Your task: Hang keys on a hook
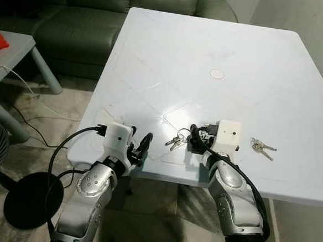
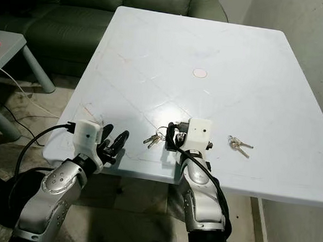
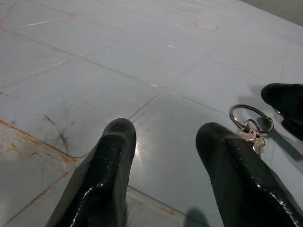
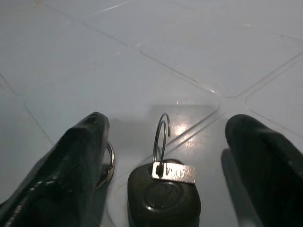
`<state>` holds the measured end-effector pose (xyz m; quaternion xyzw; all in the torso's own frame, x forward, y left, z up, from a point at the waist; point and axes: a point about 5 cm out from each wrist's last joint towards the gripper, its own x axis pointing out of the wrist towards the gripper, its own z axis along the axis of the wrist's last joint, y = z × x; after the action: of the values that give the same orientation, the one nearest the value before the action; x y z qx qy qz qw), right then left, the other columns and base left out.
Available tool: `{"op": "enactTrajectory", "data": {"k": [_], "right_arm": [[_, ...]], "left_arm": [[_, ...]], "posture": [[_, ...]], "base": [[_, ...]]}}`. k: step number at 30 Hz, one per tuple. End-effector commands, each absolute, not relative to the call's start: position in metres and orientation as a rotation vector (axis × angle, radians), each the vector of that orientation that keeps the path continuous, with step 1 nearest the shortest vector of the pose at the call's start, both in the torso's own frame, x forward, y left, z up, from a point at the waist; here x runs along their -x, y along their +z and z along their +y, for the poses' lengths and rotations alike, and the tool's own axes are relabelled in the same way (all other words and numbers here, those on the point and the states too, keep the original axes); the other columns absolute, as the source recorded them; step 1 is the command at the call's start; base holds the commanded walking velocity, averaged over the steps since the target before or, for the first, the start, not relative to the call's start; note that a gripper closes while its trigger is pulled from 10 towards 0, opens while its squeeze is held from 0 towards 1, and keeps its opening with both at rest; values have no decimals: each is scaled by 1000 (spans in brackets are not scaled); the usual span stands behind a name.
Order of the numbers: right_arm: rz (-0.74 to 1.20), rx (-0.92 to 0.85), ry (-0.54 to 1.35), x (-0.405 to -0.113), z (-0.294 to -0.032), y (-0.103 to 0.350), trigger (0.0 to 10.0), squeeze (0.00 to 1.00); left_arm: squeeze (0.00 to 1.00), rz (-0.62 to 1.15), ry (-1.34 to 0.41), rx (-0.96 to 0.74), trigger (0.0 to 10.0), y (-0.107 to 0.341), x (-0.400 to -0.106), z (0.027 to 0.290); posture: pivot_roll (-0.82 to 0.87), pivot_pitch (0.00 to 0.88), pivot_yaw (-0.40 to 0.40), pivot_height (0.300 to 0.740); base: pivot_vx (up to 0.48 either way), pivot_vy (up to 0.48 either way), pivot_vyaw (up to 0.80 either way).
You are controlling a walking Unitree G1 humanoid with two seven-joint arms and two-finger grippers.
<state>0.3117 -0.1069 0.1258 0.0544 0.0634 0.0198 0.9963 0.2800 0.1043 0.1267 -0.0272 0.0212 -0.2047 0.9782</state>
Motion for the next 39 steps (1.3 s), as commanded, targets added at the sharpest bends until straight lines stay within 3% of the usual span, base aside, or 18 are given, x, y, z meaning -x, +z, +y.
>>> {"op": "enactTrajectory", "data": {"k": [1, 3, 4, 5, 6, 8, 10, 11, 12, 13, 16, 19, 20, 22, 23, 39], "right_arm": [[127, -103, 36, -310, -110, 124, 0, 0], [122, -105, 44, -310, -110, 125, 0, 0], [123, -109, 56, -310, -111, 124, 1725, 0], [127, -122, 105, -309, -109, 123, 0, 0], [131, -126, 119, -308, -109, 123, 0, 0], [126, -134, 126, -308, -110, 124, 9333, 0], [122, -131, 116, -308, -111, 124, 9882, 0], [118, -131, 111, -308, -112, 124, 9882, 0], [116, -131, 109, -308, -113, 124, 8863, 0], [113, -126, 112, -307, -114, 125, 4000, 0], [111, -126, 113, -308, -117, 124, 0, 0], [110, -128, 115, -307, -118, 124, 0, 0], [112, -134, 110, -306, -120, 123, 2431, 0], [110, -132, 107, -306, -121, 123, 2392, 0], [109, -130, 103, -305, -121, 122, 0, 0], [86, -118, 99, -304, -126, 125, 0, 0]], "left_arm": [[0, 44, -403, 50, 10000, 128, -280, 106], [0, 45, -404, 50, 10000, 128, -280, 106], [0, 45, -404, 50, 10000, 128, -280, 106], [0, 44, -406, 49, 10000, 128, -280, 105], [0, 44, -407, 48, 10000, 128, -280, 105], [0, 42, -409, 48, 10000, 128, -281, 104], [0, 41, -409, 48, 10000, 128, -282, 103], [0, 39, -410, 48, 10000, 129, -282, 103], [0, 37, -410, 49, 10000, 129, -283, 103], [0, 33, -411, 49, 10000, 130, -284, 102], [0, 31, -414, 50, 10000, 130, -284, 101], [0, 31, -416, 50, 10000, 130, -284, 100], [0, 32, -419, 47, 10000, 129, -284, 100], [0, 32, -420, 47, 10000, 129, -284, 100], [0, 32, -420, 47, 10000, 129, -284, 100], [0, 24, -424, 50, 10000, 130, -285, 98]], "posture": [[-23, 182, -22, 740], [-24, 179, -22, 740], [-24, 179, -22, 740], [-29, 174, -20, 740], [-29, 174, -20, 740], [-29, 174, -20, 740], [-32, 166, -21, 740], [-32, 166, -21, 740], [-32, 166, -21, 740], [-32, 166, -21, 740], [-37, 157, -20, 740], [-38, 159, -18, 740], [-38, 156, -19, 740], [-38, 156, -19, 740], [-39, 152, -18, 740], [-42, 144, -19, 740]], "base": [[0, 0, 0], [0, 0, 0], [0, 0, 0], [0, 0, 0], [0, 0, 0], [0, 0, 0], [0, 0, 0], [0, 0, 0], [0, 0, 0], [0, 0, 0], [0, 0, 0], [0, 0, 0], [0, 0, 0], [0, 0, 0], [0, 0, 0], [0, 0, 0]]}}
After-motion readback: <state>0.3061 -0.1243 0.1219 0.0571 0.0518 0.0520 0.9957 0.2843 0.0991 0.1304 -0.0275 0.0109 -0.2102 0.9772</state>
